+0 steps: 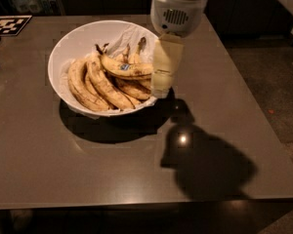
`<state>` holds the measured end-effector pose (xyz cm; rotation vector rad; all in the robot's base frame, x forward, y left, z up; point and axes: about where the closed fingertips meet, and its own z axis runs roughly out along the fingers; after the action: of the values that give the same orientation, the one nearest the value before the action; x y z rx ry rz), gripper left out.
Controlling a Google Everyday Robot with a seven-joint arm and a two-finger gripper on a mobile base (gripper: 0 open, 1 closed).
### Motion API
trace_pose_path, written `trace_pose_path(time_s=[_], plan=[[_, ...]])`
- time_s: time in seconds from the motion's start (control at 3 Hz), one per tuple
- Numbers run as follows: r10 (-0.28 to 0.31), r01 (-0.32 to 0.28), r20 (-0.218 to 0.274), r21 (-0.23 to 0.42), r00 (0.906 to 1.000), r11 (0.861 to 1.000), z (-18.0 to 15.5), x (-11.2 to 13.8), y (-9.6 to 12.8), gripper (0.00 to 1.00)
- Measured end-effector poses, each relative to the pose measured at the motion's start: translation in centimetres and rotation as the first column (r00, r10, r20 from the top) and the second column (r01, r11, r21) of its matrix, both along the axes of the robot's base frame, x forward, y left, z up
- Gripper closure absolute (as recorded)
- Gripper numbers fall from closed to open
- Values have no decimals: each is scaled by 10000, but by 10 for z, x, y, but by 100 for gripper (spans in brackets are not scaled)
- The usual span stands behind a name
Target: Pick banana from white bowl
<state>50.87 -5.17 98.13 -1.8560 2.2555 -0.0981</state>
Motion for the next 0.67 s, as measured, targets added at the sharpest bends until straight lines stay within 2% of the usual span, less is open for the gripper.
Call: trace_pose_path(time_s=[0.33,0.67], plan=[[-255,254,-149,-17,9996,9997,-6,15,20,0],[-653,656,-321,106,9974,9978,-11,29,25,12]])
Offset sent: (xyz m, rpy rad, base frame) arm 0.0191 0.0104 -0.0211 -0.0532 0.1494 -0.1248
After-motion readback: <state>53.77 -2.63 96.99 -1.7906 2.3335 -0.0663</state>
